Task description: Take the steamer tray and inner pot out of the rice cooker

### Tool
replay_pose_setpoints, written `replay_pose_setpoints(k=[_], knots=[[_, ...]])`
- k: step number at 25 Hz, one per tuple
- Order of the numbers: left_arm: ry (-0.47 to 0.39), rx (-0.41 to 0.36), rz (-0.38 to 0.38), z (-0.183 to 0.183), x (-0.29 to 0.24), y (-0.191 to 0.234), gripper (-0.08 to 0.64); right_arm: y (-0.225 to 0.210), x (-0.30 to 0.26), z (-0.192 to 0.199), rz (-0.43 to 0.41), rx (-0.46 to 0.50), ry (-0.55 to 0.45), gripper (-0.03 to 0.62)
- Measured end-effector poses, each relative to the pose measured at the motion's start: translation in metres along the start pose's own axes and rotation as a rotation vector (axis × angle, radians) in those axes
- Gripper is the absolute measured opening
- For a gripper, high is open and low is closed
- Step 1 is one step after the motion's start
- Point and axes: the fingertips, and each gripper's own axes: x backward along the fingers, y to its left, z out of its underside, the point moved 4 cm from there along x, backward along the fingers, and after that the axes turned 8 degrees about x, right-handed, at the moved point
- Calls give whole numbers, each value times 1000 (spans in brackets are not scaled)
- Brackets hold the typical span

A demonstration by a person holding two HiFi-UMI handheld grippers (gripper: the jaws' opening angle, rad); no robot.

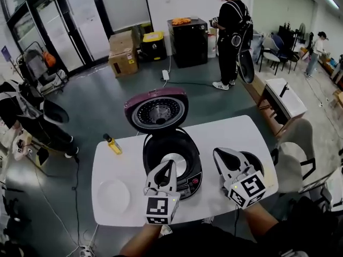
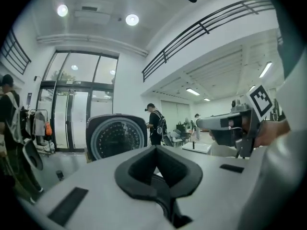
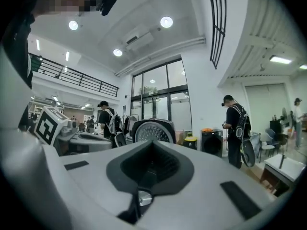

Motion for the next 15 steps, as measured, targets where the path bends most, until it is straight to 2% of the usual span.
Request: replay_pose_setpoints(k=[6, 15], knots=[[-24, 62, -112, 4, 28, 58, -6, 36, -40, 1, -25, 62, -9, -2], [-44, 66, -176, 2, 51, 95, -5, 67, -61, -12, -70, 218, -32, -2]])
